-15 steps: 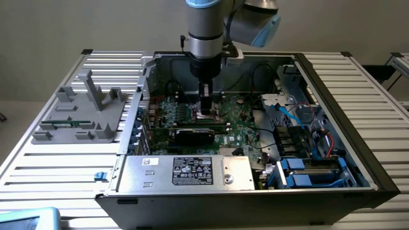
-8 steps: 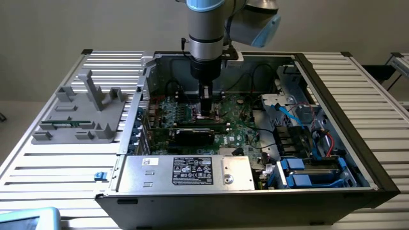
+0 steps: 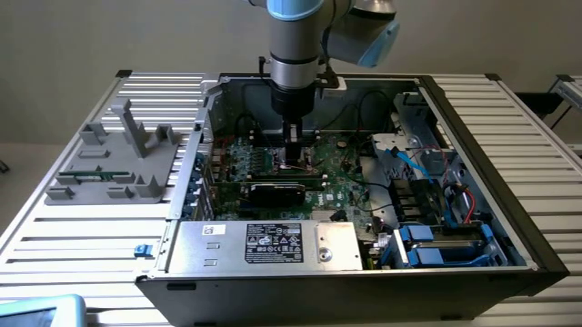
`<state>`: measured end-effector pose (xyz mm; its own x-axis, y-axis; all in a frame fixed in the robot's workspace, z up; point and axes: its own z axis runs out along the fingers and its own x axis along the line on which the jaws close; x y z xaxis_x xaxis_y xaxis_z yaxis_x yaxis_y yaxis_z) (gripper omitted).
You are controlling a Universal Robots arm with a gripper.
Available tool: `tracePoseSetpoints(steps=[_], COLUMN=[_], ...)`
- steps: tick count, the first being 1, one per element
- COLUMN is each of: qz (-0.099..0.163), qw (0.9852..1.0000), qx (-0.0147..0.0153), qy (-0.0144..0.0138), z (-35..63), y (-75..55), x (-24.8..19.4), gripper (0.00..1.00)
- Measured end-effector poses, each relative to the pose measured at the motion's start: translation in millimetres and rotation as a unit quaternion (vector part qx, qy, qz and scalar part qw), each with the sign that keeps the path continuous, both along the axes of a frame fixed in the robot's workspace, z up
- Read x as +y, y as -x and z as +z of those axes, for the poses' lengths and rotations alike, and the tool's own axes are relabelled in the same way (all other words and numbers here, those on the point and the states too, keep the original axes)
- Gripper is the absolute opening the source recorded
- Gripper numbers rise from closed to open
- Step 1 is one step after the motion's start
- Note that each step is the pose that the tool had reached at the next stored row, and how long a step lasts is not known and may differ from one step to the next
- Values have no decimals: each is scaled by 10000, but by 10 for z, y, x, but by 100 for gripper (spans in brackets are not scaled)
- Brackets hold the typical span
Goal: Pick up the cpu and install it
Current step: 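Place the cpu into insertion slot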
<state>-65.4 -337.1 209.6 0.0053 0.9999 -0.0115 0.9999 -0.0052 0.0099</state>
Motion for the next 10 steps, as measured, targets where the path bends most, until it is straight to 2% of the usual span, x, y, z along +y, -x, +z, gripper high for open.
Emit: tracePoseSetpoints(steps=[10], qz=[0], qw=[10000], qx=[16], qy=[-73], z=[-57], y=[-5], x=[0], gripper=[56])
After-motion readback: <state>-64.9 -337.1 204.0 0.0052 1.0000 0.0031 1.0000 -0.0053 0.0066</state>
